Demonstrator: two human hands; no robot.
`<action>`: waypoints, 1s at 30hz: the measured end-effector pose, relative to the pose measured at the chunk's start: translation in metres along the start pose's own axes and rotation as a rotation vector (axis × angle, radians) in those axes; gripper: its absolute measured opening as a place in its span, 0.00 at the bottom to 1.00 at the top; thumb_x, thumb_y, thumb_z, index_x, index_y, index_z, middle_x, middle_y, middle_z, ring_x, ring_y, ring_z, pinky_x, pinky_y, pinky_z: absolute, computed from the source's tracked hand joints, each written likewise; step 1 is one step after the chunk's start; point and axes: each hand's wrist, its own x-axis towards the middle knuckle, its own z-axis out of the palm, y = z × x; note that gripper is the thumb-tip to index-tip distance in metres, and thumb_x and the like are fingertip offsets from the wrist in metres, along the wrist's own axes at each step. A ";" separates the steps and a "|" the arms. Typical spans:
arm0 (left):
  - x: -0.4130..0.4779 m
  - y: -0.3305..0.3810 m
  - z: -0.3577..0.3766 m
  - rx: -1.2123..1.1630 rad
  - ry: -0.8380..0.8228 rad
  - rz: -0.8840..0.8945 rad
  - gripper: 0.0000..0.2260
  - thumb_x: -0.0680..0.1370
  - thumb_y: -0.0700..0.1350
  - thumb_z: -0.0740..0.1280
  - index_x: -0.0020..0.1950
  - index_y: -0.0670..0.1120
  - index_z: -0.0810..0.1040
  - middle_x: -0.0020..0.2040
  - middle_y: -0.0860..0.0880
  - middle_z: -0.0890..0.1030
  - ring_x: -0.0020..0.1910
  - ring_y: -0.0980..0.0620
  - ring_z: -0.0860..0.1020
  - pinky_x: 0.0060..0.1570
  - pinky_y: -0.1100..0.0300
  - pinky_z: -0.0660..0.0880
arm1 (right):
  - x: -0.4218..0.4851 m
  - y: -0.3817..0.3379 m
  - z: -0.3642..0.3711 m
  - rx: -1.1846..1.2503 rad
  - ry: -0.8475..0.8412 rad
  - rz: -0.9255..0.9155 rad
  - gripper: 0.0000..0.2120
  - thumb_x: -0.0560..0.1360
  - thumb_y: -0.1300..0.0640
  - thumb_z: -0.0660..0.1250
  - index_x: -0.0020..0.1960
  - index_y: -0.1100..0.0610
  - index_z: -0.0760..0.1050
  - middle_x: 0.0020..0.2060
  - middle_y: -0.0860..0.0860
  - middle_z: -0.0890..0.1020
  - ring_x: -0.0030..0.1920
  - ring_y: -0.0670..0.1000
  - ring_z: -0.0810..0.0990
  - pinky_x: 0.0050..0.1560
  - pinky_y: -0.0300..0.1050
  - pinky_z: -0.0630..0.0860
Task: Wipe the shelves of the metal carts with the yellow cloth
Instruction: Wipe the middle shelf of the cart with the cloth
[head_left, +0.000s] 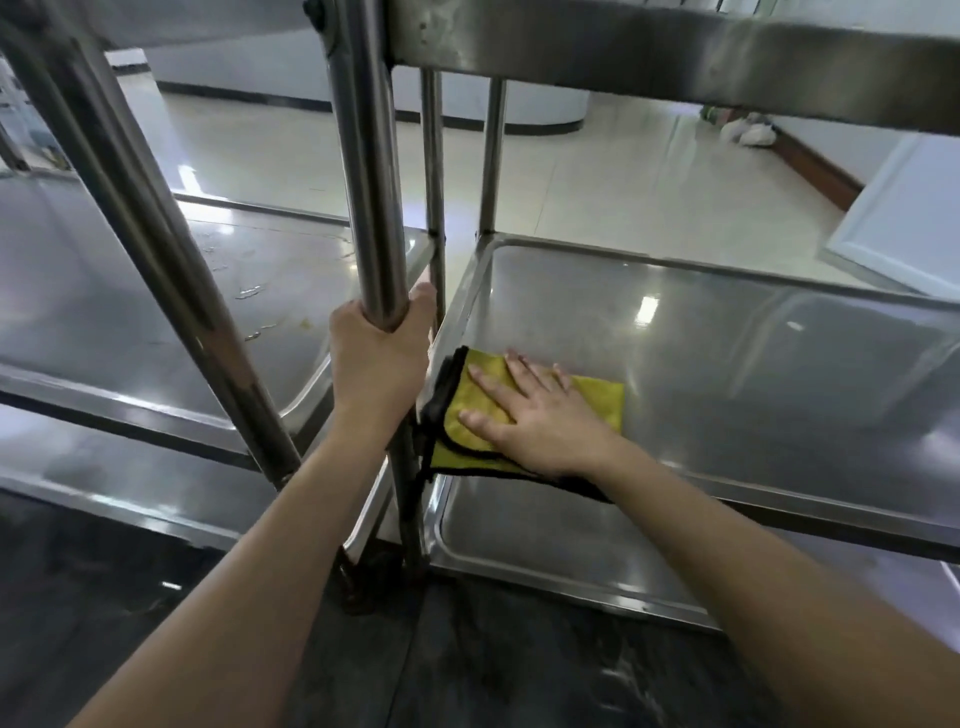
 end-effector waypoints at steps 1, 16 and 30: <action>0.001 -0.003 0.001 -0.002 0.005 0.003 0.19 0.76 0.58 0.72 0.39 0.44 0.74 0.32 0.40 0.72 0.29 0.43 0.72 0.33 0.48 0.73 | 0.020 0.005 -0.005 -0.021 0.031 0.001 0.37 0.80 0.23 0.44 0.85 0.34 0.42 0.86 0.50 0.39 0.86 0.51 0.39 0.84 0.59 0.35; -0.001 -0.002 0.001 -0.018 0.020 0.061 0.16 0.79 0.51 0.71 0.37 0.44 0.74 0.31 0.40 0.70 0.28 0.42 0.71 0.31 0.47 0.71 | 0.016 -0.003 -0.003 -0.015 0.026 -0.098 0.38 0.82 0.26 0.46 0.87 0.39 0.43 0.86 0.45 0.39 0.85 0.46 0.38 0.85 0.53 0.38; -0.005 -0.005 0.001 -0.010 0.053 0.098 0.23 0.78 0.53 0.71 0.38 0.35 0.70 0.31 0.35 0.70 0.28 0.32 0.71 0.29 0.43 0.72 | 0.003 -0.001 -0.001 0.008 0.003 -0.092 0.38 0.80 0.23 0.44 0.86 0.36 0.43 0.86 0.46 0.39 0.85 0.48 0.38 0.85 0.57 0.37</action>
